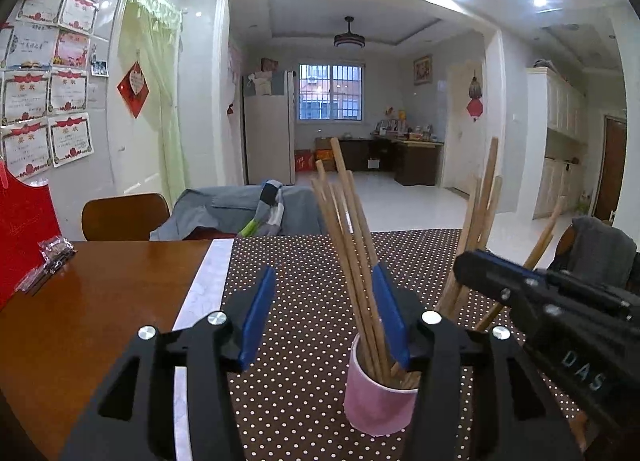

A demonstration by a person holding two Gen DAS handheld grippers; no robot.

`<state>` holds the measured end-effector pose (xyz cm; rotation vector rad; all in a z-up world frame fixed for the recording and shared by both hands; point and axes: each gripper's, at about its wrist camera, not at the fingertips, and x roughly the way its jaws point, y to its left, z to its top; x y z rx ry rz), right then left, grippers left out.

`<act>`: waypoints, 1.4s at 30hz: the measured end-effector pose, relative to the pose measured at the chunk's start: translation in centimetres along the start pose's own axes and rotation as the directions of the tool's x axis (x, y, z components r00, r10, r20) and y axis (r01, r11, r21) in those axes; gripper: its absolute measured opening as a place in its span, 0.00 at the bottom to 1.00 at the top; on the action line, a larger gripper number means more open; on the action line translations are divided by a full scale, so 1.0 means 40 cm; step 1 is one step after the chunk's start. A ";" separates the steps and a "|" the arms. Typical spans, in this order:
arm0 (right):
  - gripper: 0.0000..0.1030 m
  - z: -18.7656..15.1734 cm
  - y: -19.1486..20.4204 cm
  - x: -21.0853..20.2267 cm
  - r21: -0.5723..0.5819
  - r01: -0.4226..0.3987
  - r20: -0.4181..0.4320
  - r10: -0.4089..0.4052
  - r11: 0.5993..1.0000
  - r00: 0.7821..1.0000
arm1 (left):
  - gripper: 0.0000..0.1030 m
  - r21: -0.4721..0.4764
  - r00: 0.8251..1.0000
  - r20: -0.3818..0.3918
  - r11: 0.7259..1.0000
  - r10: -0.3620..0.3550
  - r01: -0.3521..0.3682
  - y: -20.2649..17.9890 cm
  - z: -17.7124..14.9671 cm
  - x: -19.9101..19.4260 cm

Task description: Organize utensils

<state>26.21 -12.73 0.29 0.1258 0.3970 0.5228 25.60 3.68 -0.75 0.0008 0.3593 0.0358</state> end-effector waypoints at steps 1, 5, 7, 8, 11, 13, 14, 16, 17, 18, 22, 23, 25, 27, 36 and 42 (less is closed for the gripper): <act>0.06 -0.002 -0.002 0.002 0.004 -0.002 -0.004 0.002 1.000 1.000 | 0.49 -0.002 1.000 -0.002 1.000 0.003 -0.003 0.000 -0.001 0.001; 0.07 -0.005 -0.008 0.001 0.008 -0.007 -0.012 0.007 1.000 1.000 | 0.50 0.007 1.000 -0.012 1.000 0.010 -0.010 -0.007 -0.001 0.001; 0.07 -0.002 -0.006 -0.003 0.003 -0.010 -0.009 0.010 1.000 1.000 | 0.50 0.014 1.000 -0.010 1.000 0.011 -0.011 -0.012 0.000 -0.001; 0.07 -0.001 -0.005 -0.009 0.004 -0.011 -0.006 0.011 1.000 1.000 | 0.50 0.015 1.000 -0.008 1.000 0.012 -0.012 -0.013 0.001 -0.005; 0.11 0.007 -0.004 -0.025 0.009 0.003 0.008 -0.003 1.000 1.000 | 0.50 0.011 1.000 -0.006 1.000 0.017 -0.017 -0.016 0.009 -0.015; 0.32 0.010 -0.007 -0.046 0.016 0.015 0.026 -0.016 1.000 1.000 | 0.50 0.013 1.000 -0.001 1.000 0.017 -0.017 -0.019 0.014 -0.026; 0.40 0.009 -0.009 -0.056 0.020 0.021 0.035 -0.022 1.000 0.999 | 0.50 0.013 1.000 0.004 1.000 0.018 -0.018 -0.019 0.018 -0.031; 0.50 0.009 -0.013 -0.084 0.032 0.038 0.065 -0.040 0.999 0.997 | 0.52 0.010 1.000 0.015 1.000 0.018 -0.018 -0.019 0.024 -0.044; 0.50 0.010 -0.013 -0.098 0.032 0.045 0.073 -0.048 0.998 0.996 | 0.54 0.007 1.000 0.024 1.000 0.015 -0.016 -0.019 0.028 -0.055; 0.50 0.011 -0.014 -0.107 0.034 0.051 0.078 -0.053 0.998 0.995 | 0.54 0.003 0.999 0.035 1.000 0.018 -0.018 -0.020 0.031 -0.064; 0.51 0.009 -0.009 -0.162 0.046 0.084 0.114 -0.089 0.995 0.990 | 0.56 -0.004 0.997 0.072 1.000 0.010 -0.010 -0.025 0.044 -0.104; 0.52 0.007 -0.004 -0.177 0.040 0.101 0.120 -0.106 0.994 0.987 | 0.57 -0.004 0.997 0.076 1.000 0.007 -0.006 -0.025 0.046 -0.114; 0.57 0.007 0.004 -0.199 0.028 0.120 0.130 -0.123 0.992 0.984 | 0.58 -0.005 0.996 0.088 1.000 -0.001 0.002 -0.025 0.046 -0.141; 0.58 0.001 0.012 -0.224 0.021 0.130 0.138 -0.131 0.991 0.982 | 0.60 -0.007 0.995 0.098 1.000 -0.010 0.011 -0.024 0.045 -0.170; 0.71 -0.046 0.039 -0.328 0.038 0.152 0.148 -0.156 0.988 0.977 | 0.61 0.082 0.996 0.084 0.996 -0.030 0.023 -0.045 0.000 -0.283; 0.79 -0.086 0.062 -0.408 0.013 0.199 0.167 -0.199 0.980 0.966 | 0.61 0.125 0.998 0.061 0.992 -0.028 0.020 -0.062 -0.041 -0.364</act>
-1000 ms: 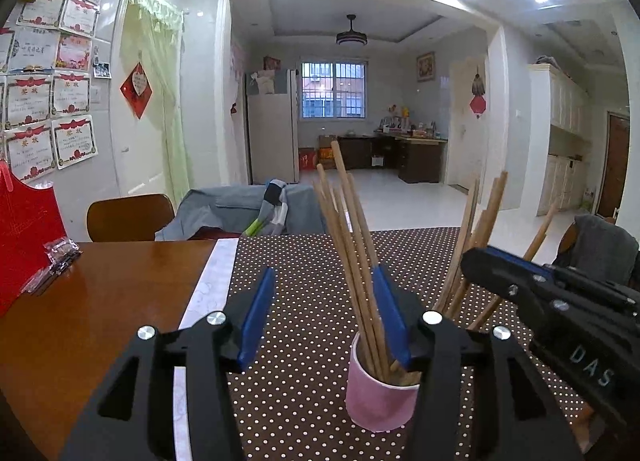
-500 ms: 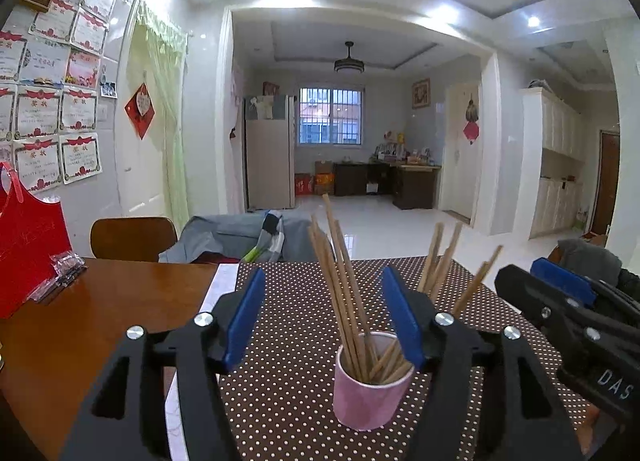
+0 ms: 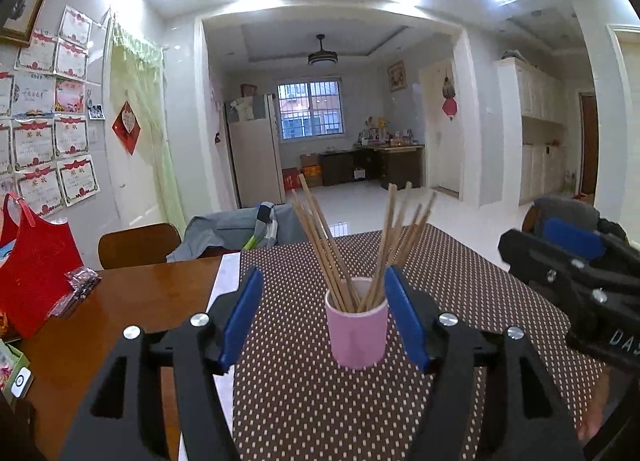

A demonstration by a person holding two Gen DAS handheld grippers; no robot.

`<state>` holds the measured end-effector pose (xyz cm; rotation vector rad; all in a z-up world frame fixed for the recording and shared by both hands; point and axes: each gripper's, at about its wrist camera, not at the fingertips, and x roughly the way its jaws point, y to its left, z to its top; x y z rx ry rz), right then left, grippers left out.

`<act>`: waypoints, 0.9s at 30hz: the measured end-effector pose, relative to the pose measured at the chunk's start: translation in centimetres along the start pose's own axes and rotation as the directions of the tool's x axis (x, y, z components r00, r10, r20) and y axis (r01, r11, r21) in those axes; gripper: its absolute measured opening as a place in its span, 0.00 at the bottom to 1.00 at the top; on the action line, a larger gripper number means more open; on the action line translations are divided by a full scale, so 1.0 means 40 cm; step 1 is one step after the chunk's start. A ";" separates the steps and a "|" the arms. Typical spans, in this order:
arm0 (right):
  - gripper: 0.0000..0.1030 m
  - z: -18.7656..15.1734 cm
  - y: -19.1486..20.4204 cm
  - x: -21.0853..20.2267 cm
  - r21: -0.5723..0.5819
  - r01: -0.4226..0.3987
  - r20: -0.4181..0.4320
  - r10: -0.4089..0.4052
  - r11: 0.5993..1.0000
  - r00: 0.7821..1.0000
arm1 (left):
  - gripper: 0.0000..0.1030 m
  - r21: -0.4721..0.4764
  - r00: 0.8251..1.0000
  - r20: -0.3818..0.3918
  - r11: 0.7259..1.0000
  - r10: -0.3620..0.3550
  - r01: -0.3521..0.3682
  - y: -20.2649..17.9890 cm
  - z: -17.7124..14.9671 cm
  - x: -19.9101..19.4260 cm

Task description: Organize utensils

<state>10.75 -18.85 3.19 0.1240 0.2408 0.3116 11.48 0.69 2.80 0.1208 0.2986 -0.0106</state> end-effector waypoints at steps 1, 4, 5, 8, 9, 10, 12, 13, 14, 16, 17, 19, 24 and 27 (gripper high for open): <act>0.80 -0.004 0.000 -0.014 -0.002 0.007 0.004 -0.007 1.000 1.000 | 0.61 0.001 1.000 0.002 1.000 0.004 -0.004 -0.002 -0.005 -0.013; 0.83 -0.016 0.000 -0.057 0.004 0.027 0.017 -0.028 1.000 0.999 | 0.61 -0.015 1.000 0.012 1.000 0.012 -0.012 -0.003 -0.022 -0.056; 0.83 -0.019 0.000 -0.066 0.005 0.031 0.019 -0.031 1.000 0.999 | 0.61 -0.025 1.000 0.018 1.000 0.017 -0.016 -0.003 -0.028 -0.073; 0.86 -0.035 0.001 -0.103 -0.004 0.049 0.029 -0.049 0.999 0.998 | 0.67 -0.048 0.999 0.039 0.999 0.024 -0.023 -0.002 -0.040 -0.112; 0.87 -0.042 0.003 -0.116 -0.011 0.057 0.034 -0.056 0.998 0.998 | 0.68 -0.059 0.999 0.049 0.998 0.022 -0.019 -0.002 -0.044 -0.127; 0.87 -0.048 0.006 -0.127 -0.019 0.061 0.039 -0.060 0.998 0.997 | 0.68 -0.063 0.998 0.056 0.998 0.017 -0.014 -0.005 -0.044 -0.136; 0.87 -0.058 0.012 -0.143 -0.034 0.073 0.050 -0.071 0.997 0.996 | 0.68 -0.065 0.997 0.077 0.998 0.003 0.002 -0.014 -0.048 -0.164; 0.87 -0.061 0.014 -0.152 -0.040 0.077 0.056 -0.075 0.996 0.996 | 0.69 -0.063 0.997 0.083 0.998 0.000 0.005 -0.018 -0.049 -0.169; 0.88 -0.065 0.017 -0.162 -0.049 0.085 0.068 -0.081 0.995 0.994 | 0.69 -0.060 0.996 0.094 0.998 -0.002 0.007 -0.025 -0.049 -0.178; 0.88 -0.066 0.025 -0.168 -0.062 0.093 0.080 -0.088 0.994 0.993 | 0.70 -0.048 0.993 0.116 0.999 -0.004 0.009 -0.038 -0.053 -0.191; 0.88 -0.067 0.028 -0.173 -0.067 0.096 0.086 -0.090 0.993 0.992 | 0.72 -0.045 0.993 0.121 0.999 -0.003 0.008 -0.042 -0.052 -0.193; 0.89 -0.064 0.035 -0.180 -0.076 0.104 0.102 -0.096 0.992 0.990 | 0.72 -0.047 0.991 0.134 0.999 -0.007 0.014 -0.047 -0.054 -0.200; 0.90 -0.069 0.037 -0.192 -0.089 0.110 0.122 -0.099 0.990 0.988 | 0.72 -0.079 0.989 0.146 0.997 -0.009 0.021 -0.043 -0.060 -0.200; 0.90 -0.073 0.040 -0.190 -0.097 0.115 0.125 -0.103 0.989 0.987 | 0.73 -0.084 0.990 0.143 0.996 -0.007 0.020 -0.042 -0.064 -0.196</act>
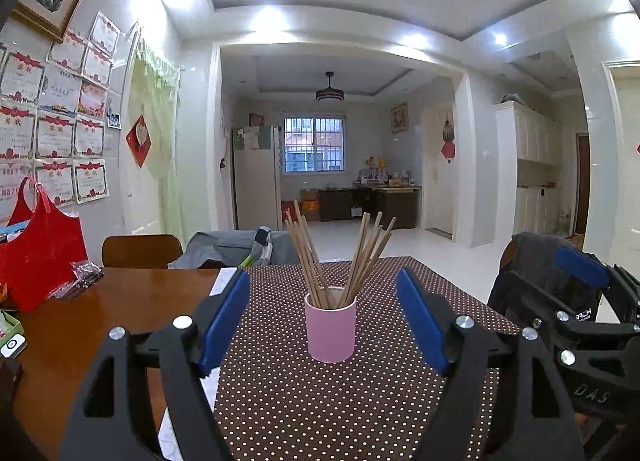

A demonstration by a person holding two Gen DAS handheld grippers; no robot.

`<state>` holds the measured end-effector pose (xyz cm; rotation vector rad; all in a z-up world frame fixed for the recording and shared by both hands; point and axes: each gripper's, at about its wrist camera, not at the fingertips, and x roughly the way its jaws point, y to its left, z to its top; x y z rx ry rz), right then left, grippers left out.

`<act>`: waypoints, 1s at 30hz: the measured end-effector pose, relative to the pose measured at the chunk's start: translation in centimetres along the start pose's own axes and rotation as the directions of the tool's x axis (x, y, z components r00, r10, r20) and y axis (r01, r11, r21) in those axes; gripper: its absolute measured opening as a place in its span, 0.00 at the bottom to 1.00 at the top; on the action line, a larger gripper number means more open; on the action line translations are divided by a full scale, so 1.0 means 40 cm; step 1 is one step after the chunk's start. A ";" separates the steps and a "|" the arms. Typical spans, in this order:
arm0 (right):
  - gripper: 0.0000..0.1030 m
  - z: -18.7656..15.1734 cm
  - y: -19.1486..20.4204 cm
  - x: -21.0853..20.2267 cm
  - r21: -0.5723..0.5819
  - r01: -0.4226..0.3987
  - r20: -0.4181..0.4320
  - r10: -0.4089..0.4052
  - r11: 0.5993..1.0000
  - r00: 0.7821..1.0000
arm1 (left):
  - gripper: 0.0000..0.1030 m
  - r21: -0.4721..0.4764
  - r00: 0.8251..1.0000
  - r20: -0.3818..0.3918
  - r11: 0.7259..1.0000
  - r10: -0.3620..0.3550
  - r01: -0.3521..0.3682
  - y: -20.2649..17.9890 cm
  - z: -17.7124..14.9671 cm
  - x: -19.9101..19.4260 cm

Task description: Organize utensils

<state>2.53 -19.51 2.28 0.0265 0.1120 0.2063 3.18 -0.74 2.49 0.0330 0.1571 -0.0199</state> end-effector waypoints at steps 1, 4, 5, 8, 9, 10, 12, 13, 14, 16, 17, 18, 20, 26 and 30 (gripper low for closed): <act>0.90 -0.001 0.002 0.003 -0.006 0.005 -0.002 -0.005 1.000 1.000 | 0.73 0.000 1.000 -0.001 1.000 0.001 -0.001 -0.001 -0.001 0.002; 0.90 -0.004 0.006 0.006 -0.013 0.011 -0.001 -0.011 1.000 1.000 | 0.73 -0.002 1.000 -0.004 1.000 0.003 -0.003 0.001 -0.009 0.007; 0.90 -0.004 0.007 0.003 -0.013 0.010 0.001 -0.010 1.000 1.000 | 0.74 -0.001 1.000 -0.005 1.000 0.003 -0.003 0.002 -0.010 0.009; 0.90 -0.005 0.008 0.006 -0.013 0.012 0.004 -0.012 1.000 1.000 | 0.74 0.001 1.000 -0.006 1.000 0.004 -0.004 0.003 -0.013 0.013; 0.90 -0.004 0.010 0.008 -0.015 0.017 0.005 -0.017 1.000 1.000 | 0.74 -0.001 1.000 -0.005 1.000 0.006 -0.006 0.006 -0.008 0.010; 0.90 -0.006 0.009 0.009 -0.017 0.019 0.002 -0.019 1.000 1.000 | 0.74 -0.003 1.000 -0.001 1.000 0.010 -0.010 0.009 -0.008 0.010; 0.90 -0.009 0.011 0.012 -0.019 0.019 -0.003 -0.019 1.000 1.000 | 0.74 -0.006 1.000 0.005 1.000 0.011 -0.011 0.013 -0.008 0.011; 0.90 -0.011 0.012 0.013 -0.019 0.019 -0.004 -0.019 1.000 1.000 | 0.74 -0.008 1.000 0.008 1.000 0.013 -0.013 0.016 -0.008 0.011; 0.90 -0.012 0.013 0.014 -0.020 0.019 -0.006 -0.019 1.000 1.000 | 0.74 -0.010 1.000 0.013 1.000 0.016 -0.016 0.017 -0.008 0.011; 0.90 -0.011 0.017 0.016 -0.022 0.017 -0.006 -0.018 1.000 1.000 | 0.74 -0.013 1.000 0.017 1.000 0.021 -0.021 0.020 -0.008 0.011; 0.90 -0.011 0.017 0.016 -0.022 0.017 -0.007 -0.017 1.000 1.000 | 0.74 -0.013 1.000 0.019 1.000 0.024 -0.023 0.020 -0.009 0.011; 0.90 -0.012 0.018 0.016 -0.024 0.015 -0.008 -0.015 1.000 1.000 | 0.74 -0.013 0.999 0.021 1.000 0.027 -0.027 0.020 -0.011 0.011; 0.90 -0.013 0.017 0.016 -0.024 0.014 -0.009 -0.014 1.000 1.000 | 0.74 -0.013 0.999 0.025 0.999 0.031 -0.031 0.019 -0.015 0.011; 0.90 -0.018 0.013 0.021 -0.021 0.015 -0.020 -0.015 1.000 1.000 | 0.74 -0.012 0.999 0.022 0.999 0.035 -0.034 0.018 -0.020 0.016; 0.90 -0.016 0.011 0.023 -0.019 0.013 -0.025 -0.014 1.000 1.000 | 0.74 -0.009 0.999 0.024 0.999 0.038 -0.038 0.015 -0.019 0.015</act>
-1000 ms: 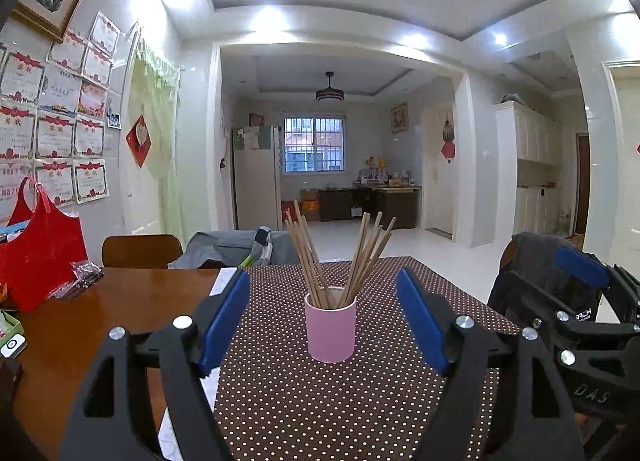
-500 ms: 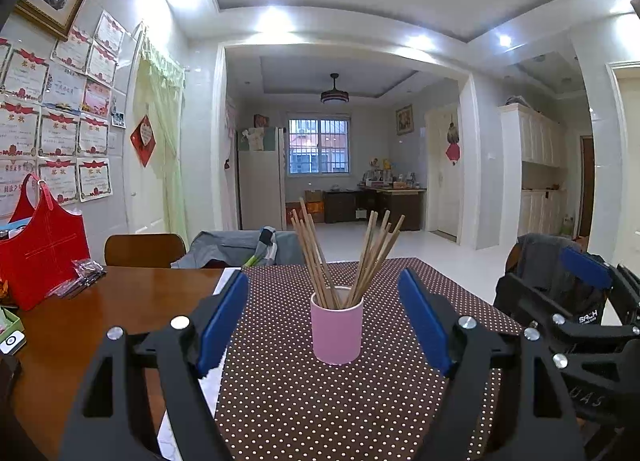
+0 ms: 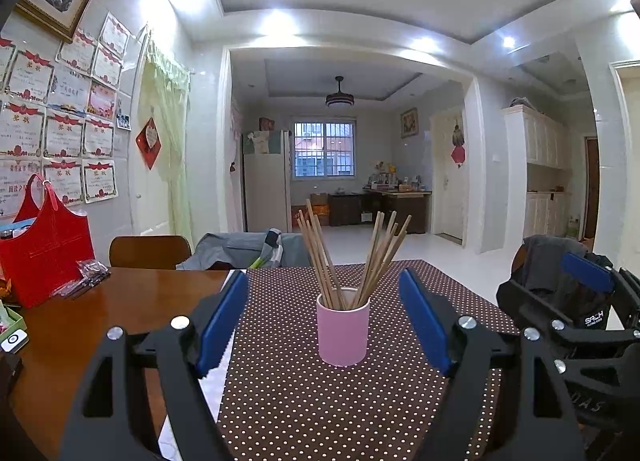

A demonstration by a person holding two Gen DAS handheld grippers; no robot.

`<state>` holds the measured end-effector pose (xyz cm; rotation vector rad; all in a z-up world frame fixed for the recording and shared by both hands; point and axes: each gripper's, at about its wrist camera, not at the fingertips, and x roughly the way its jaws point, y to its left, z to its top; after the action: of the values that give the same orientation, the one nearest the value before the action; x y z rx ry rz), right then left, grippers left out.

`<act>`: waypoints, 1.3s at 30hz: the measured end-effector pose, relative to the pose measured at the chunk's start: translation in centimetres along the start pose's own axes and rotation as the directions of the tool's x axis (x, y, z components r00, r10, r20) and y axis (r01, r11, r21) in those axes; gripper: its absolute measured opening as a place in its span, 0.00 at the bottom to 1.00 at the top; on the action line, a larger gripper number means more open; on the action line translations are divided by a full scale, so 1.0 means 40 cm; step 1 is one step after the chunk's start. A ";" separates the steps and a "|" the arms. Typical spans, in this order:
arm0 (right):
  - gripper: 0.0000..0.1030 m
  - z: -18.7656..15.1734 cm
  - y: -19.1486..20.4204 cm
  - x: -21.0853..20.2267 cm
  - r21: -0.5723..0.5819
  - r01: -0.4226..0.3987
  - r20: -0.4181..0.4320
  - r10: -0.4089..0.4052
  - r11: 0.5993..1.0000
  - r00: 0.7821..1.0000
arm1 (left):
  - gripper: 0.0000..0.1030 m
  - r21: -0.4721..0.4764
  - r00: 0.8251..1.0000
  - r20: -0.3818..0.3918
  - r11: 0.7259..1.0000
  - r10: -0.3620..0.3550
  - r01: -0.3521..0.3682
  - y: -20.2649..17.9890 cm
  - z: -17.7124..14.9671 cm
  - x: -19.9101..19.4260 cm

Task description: Organize utensils

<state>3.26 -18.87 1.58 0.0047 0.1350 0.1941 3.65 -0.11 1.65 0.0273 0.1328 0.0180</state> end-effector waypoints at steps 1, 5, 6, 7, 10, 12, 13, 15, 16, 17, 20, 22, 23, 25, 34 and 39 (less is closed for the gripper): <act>0.90 0.000 0.000 0.001 0.000 0.000 0.000 0.000 1.000 1.000 | 0.74 0.000 1.000 0.000 1.000 0.000 0.000 0.000 0.000 0.000; 0.90 0.000 -0.002 0.003 0.000 -0.002 -0.003 0.002 1.000 1.000 | 0.74 0.003 1.000 0.004 1.000 0.005 -0.005 -0.002 -0.001 -0.001; 0.90 -0.001 -0.002 0.003 0.001 -0.003 -0.005 0.003 1.000 1.000 | 0.74 0.003 1.000 0.004 1.000 0.006 -0.006 -0.002 -0.001 -0.001; 0.90 -0.002 -0.003 0.005 0.002 -0.005 -0.008 0.005 1.000 1.000 | 0.74 0.003 1.000 0.003 1.000 0.006 -0.006 -0.003 -0.002 -0.001; 0.90 -0.003 -0.006 0.007 0.006 -0.006 -0.011 0.006 1.000 1.000 | 0.74 0.004 1.000 0.005 1.000 0.006 -0.006 -0.004 -0.002 -0.002; 0.90 -0.005 -0.008 0.009 0.006 -0.006 -0.012 0.006 1.000 1.000 | 0.74 0.004 1.000 0.003 1.000 0.006 -0.006 -0.003 -0.002 -0.001; 0.90 -0.005 -0.008 0.009 0.006 -0.005 -0.013 0.005 1.000 1.000 | 0.74 0.004 1.000 0.002 1.000 0.006 -0.006 -0.003 -0.003 -0.001; 0.90 -0.008 -0.008 0.010 0.006 -0.003 -0.014 0.003 1.000 1.000 | 0.74 0.002 1.000 0.002 1.000 0.004 -0.004 -0.003 -0.003 -0.002; 0.90 -0.009 -0.008 0.010 0.006 -0.002 -0.015 0.002 1.000 1.000 | 0.74 0.001 1.000 0.001 1.000 0.002 -0.002 -0.003 -0.003 -0.003; 0.90 -0.010 -0.008 0.011 0.006 -0.002 -0.016 0.002 1.000 1.000 | 0.74 0.002 1.000 0.000 1.000 0.002 -0.002 -0.004 -0.005 -0.003; 0.90 -0.014 -0.010 0.012 0.008 -0.001 -0.020 0.001 1.000 1.000 | 0.74 0.003 1.000 -0.001 1.000 0.003 -0.003 -0.004 -0.005 -0.002; 0.90 -0.016 -0.008 0.013 0.010 -0.001 -0.024 0.001 1.000 1.000 | 0.74 0.004 1.000 -0.001 1.000 0.004 -0.004 -0.004 -0.005 -0.003; 0.90 -0.015 -0.006 0.012 0.011 -0.001 -0.024 0.001 1.000 1.000 | 0.74 0.003 1.000 -0.002 1.000 0.004 -0.004 -0.004 -0.007 -0.002; 0.90 -0.016 -0.005 0.012 0.012 0.000 -0.025 0.000 1.000 1.000 | 0.74 0.003 1.000 -0.002 1.000 0.003 -0.003 -0.004 -0.007 -0.002; 0.90 -0.018 -0.006 0.013 0.012 0.000 -0.026 0.000 1.000 1.000 | 0.74 0.004 1.000 -0.003 1.000 0.003 -0.003 -0.004 -0.008 0.000; 0.90 -0.018 -0.006 0.013 0.014 -0.001 -0.027 0.002 1.000 1.000 | 0.74 0.005 1.000 -0.004 1.000 0.006 -0.006 0.000 -0.013 0.004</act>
<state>3.71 -19.02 0.79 0.0164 0.1633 0.1947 3.76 -0.10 1.10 0.0330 0.1368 0.0233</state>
